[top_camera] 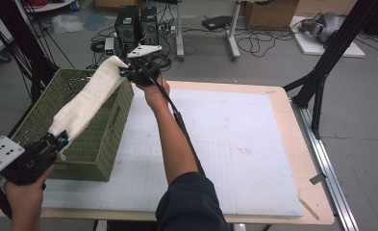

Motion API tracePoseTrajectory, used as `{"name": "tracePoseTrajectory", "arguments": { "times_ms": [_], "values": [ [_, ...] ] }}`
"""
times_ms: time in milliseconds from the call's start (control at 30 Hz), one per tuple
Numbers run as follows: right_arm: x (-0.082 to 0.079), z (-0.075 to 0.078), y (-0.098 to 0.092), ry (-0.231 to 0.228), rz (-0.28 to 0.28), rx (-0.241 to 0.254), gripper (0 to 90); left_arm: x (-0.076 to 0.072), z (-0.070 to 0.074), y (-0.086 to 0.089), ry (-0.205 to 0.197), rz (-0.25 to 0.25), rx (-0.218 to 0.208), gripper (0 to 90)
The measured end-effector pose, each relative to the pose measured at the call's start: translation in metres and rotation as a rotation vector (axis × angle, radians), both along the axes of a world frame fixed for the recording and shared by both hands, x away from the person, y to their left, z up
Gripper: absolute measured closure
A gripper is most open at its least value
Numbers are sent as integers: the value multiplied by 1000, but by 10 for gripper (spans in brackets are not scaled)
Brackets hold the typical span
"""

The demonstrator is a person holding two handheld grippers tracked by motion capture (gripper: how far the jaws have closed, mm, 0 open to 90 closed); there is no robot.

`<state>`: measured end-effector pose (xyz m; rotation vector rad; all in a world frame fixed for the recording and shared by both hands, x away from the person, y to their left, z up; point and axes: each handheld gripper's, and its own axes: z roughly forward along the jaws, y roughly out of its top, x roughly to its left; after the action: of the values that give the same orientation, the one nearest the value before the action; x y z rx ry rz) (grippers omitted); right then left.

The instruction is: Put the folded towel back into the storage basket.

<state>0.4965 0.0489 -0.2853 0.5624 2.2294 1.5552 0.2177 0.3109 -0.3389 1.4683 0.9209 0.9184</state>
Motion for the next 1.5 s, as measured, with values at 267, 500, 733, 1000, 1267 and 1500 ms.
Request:
{"name": "tracePoseTrajectory", "arguments": {
  "times_ms": [267, 500, 733, 1000, 1267, 1500],
  "values": [
    [5, -7, 31, 11, 6, -28, 825, -4, -3, 13, 16, 54, 0, 812],
    [8, -16, 58, 27, 5, -39, 825, -6, -4, 19, 45, 78, 16, 805],
    [13, -21, 90, 82, 16, -62, 578, -9, 1, 27, 49, 111, 12, 594],
    [11, -29, 92, 116, -3, -75, 478, -17, 20, 30, 17, 125, -19, 398],
    [2, -17, 51, 134, -4, -43, 410, -12, 18, 23, 28, 104, -71, 321],
    [-14, -9, 3, 141, 7, -67, 301, 2, 16, 6, 100, 9, -119, 222]
  ]
}}
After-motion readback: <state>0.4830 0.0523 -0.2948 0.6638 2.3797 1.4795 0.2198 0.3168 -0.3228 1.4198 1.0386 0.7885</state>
